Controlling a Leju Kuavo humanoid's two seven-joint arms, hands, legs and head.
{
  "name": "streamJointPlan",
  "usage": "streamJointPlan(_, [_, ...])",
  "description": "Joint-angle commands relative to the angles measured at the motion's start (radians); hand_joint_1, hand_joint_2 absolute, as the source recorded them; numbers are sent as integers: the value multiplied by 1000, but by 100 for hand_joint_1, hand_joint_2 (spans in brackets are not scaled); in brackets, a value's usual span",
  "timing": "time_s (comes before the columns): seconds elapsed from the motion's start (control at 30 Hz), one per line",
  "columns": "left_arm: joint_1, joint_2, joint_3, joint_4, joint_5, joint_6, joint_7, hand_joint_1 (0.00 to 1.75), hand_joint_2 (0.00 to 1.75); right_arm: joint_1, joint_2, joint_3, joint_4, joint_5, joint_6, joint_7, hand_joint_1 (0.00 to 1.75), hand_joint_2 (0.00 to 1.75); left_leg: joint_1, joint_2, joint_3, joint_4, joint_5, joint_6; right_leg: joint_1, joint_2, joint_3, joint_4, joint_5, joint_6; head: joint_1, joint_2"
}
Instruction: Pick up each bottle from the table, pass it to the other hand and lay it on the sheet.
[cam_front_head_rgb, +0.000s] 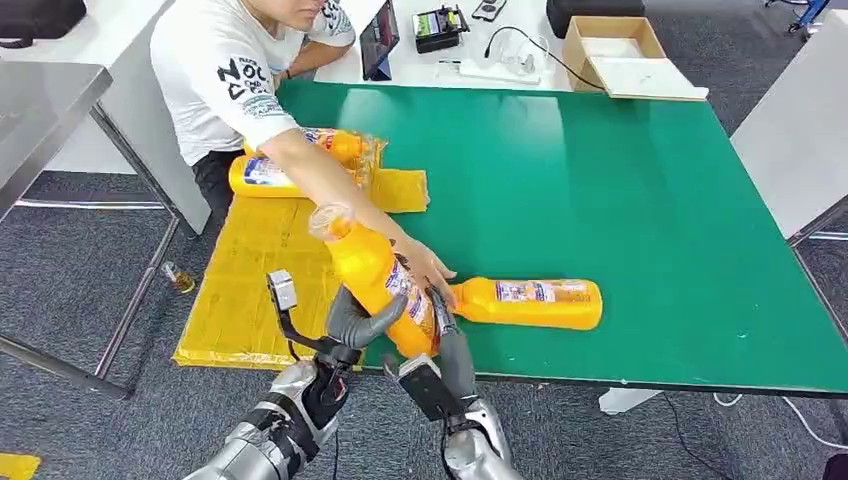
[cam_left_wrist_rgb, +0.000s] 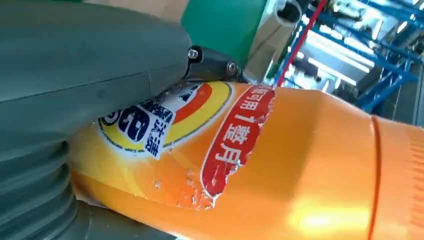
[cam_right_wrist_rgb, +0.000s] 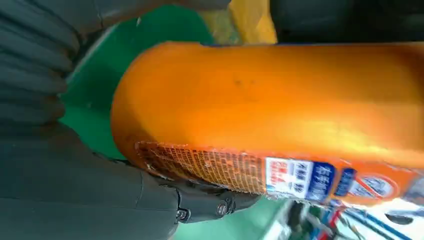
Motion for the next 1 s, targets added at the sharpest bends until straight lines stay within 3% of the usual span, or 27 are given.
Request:
streamJointPlan(0.03, [-83,26,137,-99,-109,166,-12,175,175,61,-52,27,-248,-61,141,3,0,0,0,1,2,0,-1,1,1,-1,2,0,-1,-2,-1,0])
streamJointPlan(0.4, [-77,21,139,-101,-112,166,-10,175,175,62,-51,26,-249,-58,142,3,0,0,0,3,5,-1,-2,2,1,1,5,-1,-1,-2,0,0])
streamJointPlan(0.6, [-90,12,240,-188,-213,323,-31,175,175,97,-64,38,-390,-96,146,3,0,0,0,1,1,0,0,1,1,0,1,0,0,-1,0,0])
streamJointPlan(0.7, [-82,10,280,-257,-324,467,-55,175,175,121,-73,40,-487,-127,138,3,0,0,0,3,4,1,-2,2,1,0,3,1,-1,-2,0,0])
streamJointPlan(0.8, [-71,47,266,-310,-657,819,-84,175,175,165,-99,52,-718,-214,5,3,0,0,0,1,0,0,0,1,1,0,0,1,0,-1,0,0])
streamJointPlan(0.83, [-78,61,262,-282,-785,958,-67,175,175,174,-96,46,-770,-239,-28,3,0,0,0,2,3,1,-2,2,1,0,3,1,-2,-2,0,0])
streamJointPlan(0.9, [-122,93,264,-154,-943,1055,-22,175,175,171,-102,56,-821,-219,-69,3,0,0,0,3,4,0,-2,2,1,1,3,1,-1,-2,0,0])
streamJointPlan(0.93, [-146,105,268,-86,-997,1084,-4,175,175,168,-101,64,-827,-208,-92,3,0,175,0,3,3,0,-2,2,0,1,3,0,-1,-2,0,0])
streamJointPlan(1.0, [-164,108,284,-41,-993,1093,-24,175,175,165,-95,64,-822,-204,-94,3,0,175,0,3,6,-1,-2,2,1,1,5,-1,-1,-2,0,0])
